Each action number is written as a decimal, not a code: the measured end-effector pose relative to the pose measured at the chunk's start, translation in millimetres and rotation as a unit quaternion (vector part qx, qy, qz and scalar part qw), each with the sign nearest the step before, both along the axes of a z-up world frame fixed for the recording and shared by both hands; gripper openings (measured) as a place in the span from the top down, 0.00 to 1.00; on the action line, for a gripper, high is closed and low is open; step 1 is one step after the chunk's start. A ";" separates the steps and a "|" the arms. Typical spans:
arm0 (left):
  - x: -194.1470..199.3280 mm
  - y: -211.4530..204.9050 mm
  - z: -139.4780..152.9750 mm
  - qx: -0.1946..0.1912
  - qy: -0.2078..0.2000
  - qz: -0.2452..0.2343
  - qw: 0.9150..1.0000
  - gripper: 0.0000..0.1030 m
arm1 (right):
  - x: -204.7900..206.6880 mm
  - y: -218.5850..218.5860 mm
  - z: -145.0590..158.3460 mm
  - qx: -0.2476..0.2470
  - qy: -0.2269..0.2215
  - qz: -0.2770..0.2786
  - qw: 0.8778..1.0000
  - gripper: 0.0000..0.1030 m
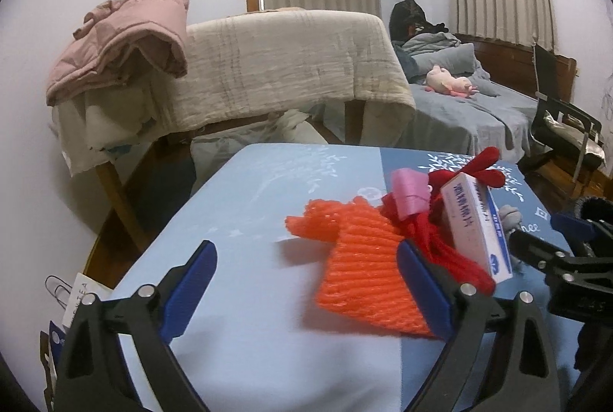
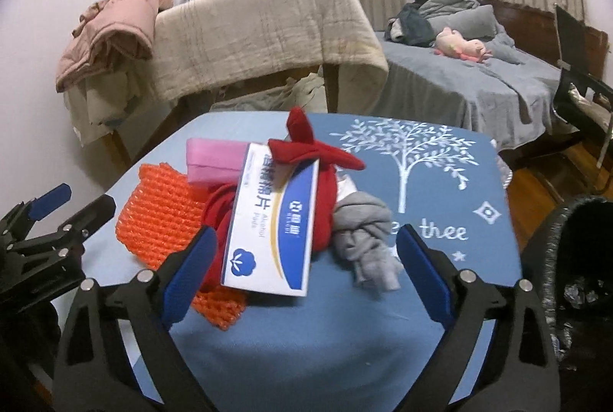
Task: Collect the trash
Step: 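Grasp the Alcohol Pads box with the right tool while the left tool grasps the red ribbon, then carry the box and red ribbon over the bin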
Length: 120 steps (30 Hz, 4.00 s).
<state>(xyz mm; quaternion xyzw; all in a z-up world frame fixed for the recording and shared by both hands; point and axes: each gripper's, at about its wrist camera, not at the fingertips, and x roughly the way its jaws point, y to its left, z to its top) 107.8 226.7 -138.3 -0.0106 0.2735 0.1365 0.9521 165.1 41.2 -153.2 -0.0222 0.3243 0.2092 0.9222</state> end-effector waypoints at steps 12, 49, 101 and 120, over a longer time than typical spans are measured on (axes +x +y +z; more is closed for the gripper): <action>3.4 14.1 -3.4 -0.014 -0.004 0.010 1.000 0.12 | 22.7 20.3 -16.8 -0.006 0.031 0.014 0.999 0.28; 45.5 -61.3 -19.8 -0.053 0.034 -0.083 0.995 0.37 | 2.2 -63.7 -11.9 -0.007 0.057 -0.025 0.998 0.46; -3.7 -149.4 60.4 -0.067 -0.035 -0.196 0.978 0.94 | -49.1 -141.2 63.1 0.012 -0.015 -0.062 0.998 0.46; 13.4 -256.8 62.0 -0.072 -0.030 -0.309 0.948 0.95 | -68.8 -244.3 73.9 -0.006 -0.030 -0.166 0.986 0.46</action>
